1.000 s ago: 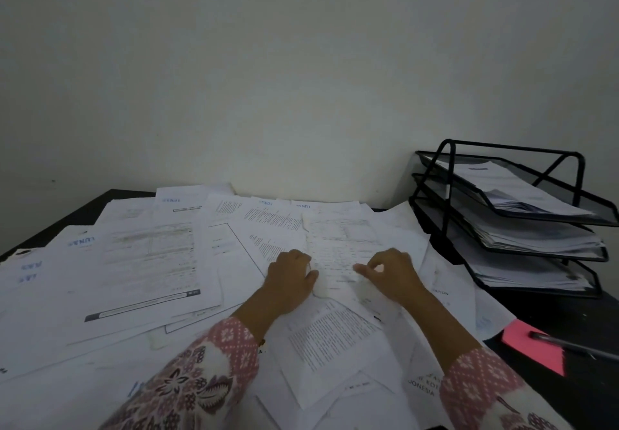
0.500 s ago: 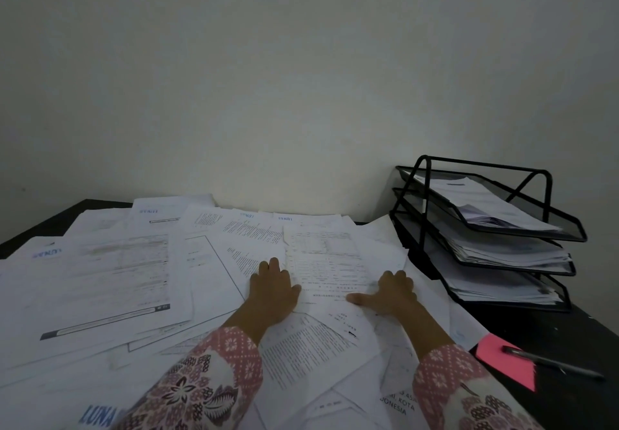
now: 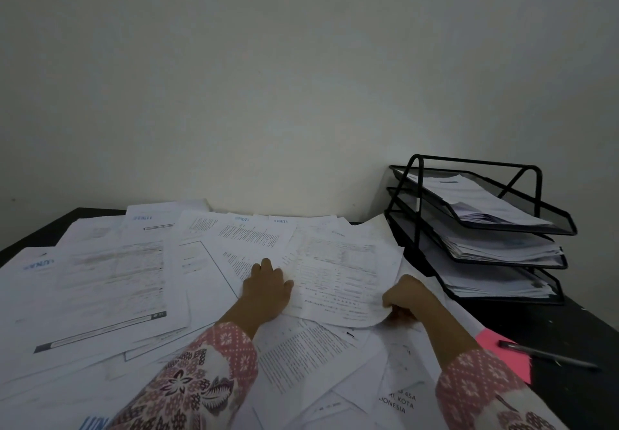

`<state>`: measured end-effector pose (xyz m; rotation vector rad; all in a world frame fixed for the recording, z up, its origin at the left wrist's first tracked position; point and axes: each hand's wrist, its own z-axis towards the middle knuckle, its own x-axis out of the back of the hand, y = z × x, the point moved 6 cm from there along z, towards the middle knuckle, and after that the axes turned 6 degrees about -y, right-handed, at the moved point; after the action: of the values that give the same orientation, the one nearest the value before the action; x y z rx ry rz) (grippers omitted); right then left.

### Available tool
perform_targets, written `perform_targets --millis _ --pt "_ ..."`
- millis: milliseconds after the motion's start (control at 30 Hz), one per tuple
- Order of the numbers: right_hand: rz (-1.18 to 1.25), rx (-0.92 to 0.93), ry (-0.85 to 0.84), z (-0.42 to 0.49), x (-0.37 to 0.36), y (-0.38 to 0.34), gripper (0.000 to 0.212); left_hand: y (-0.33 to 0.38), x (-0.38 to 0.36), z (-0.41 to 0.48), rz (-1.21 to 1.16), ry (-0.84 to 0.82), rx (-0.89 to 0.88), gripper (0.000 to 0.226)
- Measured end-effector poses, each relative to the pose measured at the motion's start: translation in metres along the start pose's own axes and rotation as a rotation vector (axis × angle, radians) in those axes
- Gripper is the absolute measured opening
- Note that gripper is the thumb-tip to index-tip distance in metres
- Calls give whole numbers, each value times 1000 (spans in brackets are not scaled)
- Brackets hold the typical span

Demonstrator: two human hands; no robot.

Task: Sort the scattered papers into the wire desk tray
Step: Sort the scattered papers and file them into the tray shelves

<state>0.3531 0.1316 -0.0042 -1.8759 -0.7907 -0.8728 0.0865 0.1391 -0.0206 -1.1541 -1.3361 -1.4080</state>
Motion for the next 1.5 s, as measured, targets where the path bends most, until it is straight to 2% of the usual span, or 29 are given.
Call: perform_targets --millis 100,200,267,333,433,533,700,800,867,900,967,1100,1267,1400,1500 --pt "72 -39 -91 -12 -5 3 29 4 4 -1 -30 8 18 52" --pt "94 1 -3 -7 -8 -4 37 12 7 -4 -15 37 3 51" --pt "16 -3 52 -4 -11 -9 56 15 9 -6 -8 57 -14 51" --pt "-56 -4 105 -7 -11 -14 65 16 9 -7 -18 76 -20 50" --pt "24 5 113 -8 -13 -14 55 15 5 -5 -82 77 -23 47" --pt "149 3 114 -3 -15 -11 22 15 3 -5 -118 52 -51 48" --pt "261 82 242 1 -9 -8 33 18 4 -7 -59 39 -89 50" --pt "315 134 319 3 1 -2 17 17 5 -8 10 92 -89 43" --pt "294 133 308 5 5 3 7 17 5 -9 21 139 -107 39" --pt "272 122 291 6 6 6 7 17 3 -10 7 147 -120 37" --pt "212 104 270 7 5 11 18 19 -1 -12 -16 148 -146 35" --pt "160 109 302 6 3 13 31 26 -2 -20 -7 166 -204 33" --pt "312 132 299 5 -2 13 36 30 9 -29 -76 187 -274 37" --pt "306 111 291 3 -5 15 35 18 16 -21 -239 152 -192 41" --pt "232 83 279 0 -11 10 25 10 7 -11 -150 46 -102 56"
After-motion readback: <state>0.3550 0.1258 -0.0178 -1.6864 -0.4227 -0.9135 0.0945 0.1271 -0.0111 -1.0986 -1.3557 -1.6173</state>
